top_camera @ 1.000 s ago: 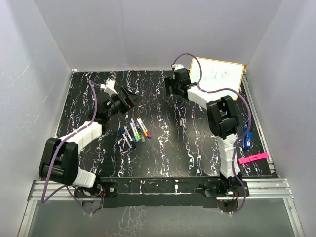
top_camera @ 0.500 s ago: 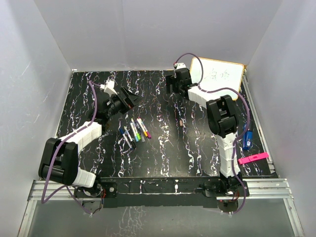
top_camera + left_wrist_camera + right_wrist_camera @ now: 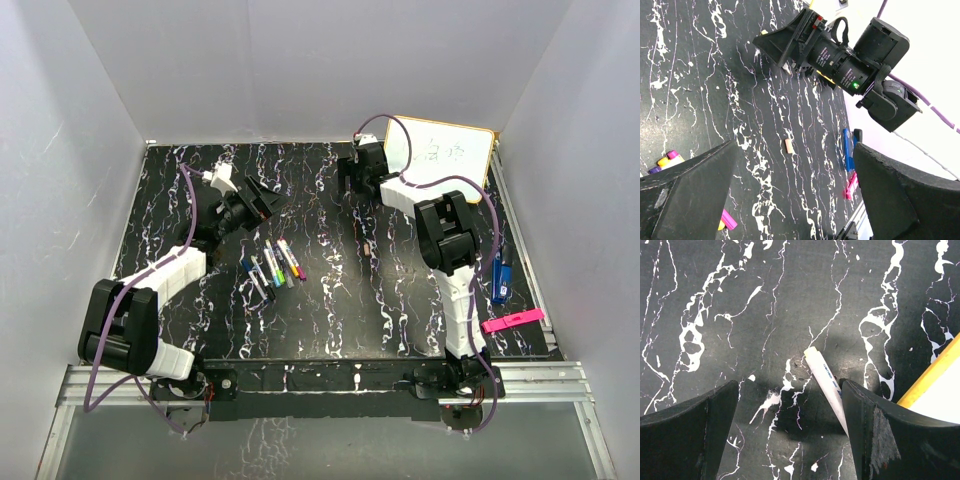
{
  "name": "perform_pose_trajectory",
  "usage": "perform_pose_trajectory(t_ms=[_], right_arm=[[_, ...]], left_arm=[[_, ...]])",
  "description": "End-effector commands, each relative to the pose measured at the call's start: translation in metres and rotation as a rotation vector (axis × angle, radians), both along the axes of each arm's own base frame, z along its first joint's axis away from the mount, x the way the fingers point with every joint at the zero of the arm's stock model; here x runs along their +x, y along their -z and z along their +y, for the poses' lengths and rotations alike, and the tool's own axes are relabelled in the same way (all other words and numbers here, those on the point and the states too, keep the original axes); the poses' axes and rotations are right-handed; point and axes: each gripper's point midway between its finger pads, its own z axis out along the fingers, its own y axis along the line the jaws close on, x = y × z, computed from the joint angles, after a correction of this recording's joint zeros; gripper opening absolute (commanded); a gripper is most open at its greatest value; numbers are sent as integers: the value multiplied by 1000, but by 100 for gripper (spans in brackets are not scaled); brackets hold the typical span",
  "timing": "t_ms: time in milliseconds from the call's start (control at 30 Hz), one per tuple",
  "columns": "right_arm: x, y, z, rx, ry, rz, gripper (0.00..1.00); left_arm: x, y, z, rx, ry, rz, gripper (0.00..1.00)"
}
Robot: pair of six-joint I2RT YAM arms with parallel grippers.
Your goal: Open the pen caps
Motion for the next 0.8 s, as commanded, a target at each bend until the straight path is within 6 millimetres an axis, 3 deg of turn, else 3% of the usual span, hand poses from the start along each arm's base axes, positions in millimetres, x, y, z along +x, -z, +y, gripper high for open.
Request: perform_pose_trajectory(t_ms=[0,400,767], right_arm=[[21,-38,8,53,-2,-107,83],[10,-31,10,102,9,-78,82],[9,-21,-2,27,33,-58,72]], left_arm=[[-5,-17,0,-11,9,-56,99],[-6,-15,0,-10,8,-55,99],[-5,-18,0,-15,8,-61,99]])
